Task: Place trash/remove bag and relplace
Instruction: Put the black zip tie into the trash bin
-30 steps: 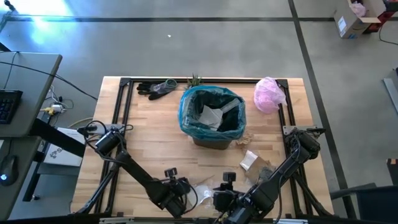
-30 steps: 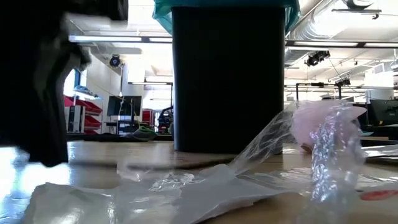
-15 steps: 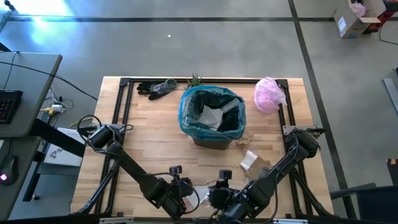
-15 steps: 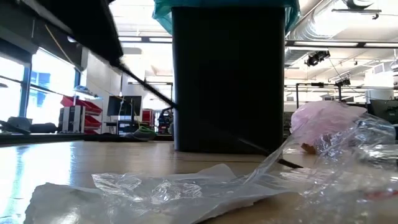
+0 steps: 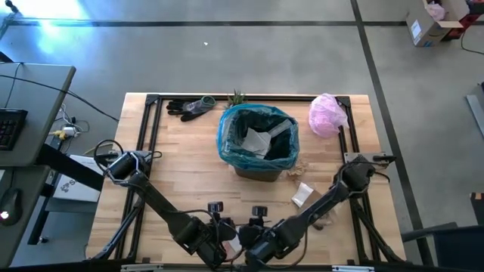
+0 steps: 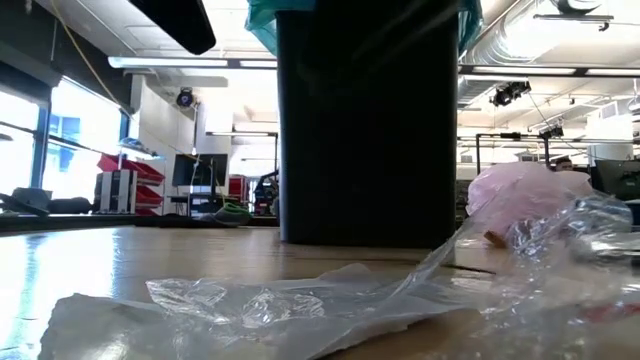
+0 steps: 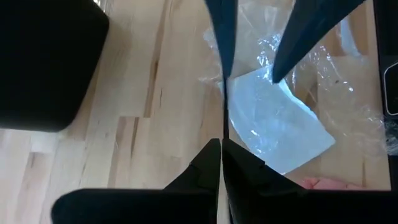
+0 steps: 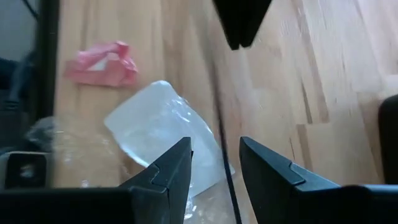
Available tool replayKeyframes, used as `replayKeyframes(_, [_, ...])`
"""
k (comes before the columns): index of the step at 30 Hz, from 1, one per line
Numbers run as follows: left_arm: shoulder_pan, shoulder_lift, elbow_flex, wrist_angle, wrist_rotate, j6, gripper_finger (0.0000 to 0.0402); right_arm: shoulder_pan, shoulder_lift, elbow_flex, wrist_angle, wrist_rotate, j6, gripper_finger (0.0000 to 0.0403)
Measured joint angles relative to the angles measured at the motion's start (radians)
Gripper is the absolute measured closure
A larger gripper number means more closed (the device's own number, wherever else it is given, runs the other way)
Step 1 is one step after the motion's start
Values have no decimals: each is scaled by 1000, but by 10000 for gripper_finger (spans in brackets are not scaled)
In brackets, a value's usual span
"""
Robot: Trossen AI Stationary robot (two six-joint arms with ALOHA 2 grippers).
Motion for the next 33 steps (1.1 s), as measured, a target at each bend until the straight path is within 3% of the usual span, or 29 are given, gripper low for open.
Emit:
replayKeyframes(9, [0,0,0,2,6,6,401,-19,10,0,49,15,-20,280])
replayKeyframes(15, [-16,-2,-5,-29,92,1,401,-28,14,0,140,-54,-67,280])
replayKeyframes(25, [-112,-2,-6,-259,57,-232,402,-82,109,0,302,-196,-106,280])
replayKeyframes(33, [-198,-2,-6,-358,17,-417,401,-125,152,0,316,-223,-114,280])
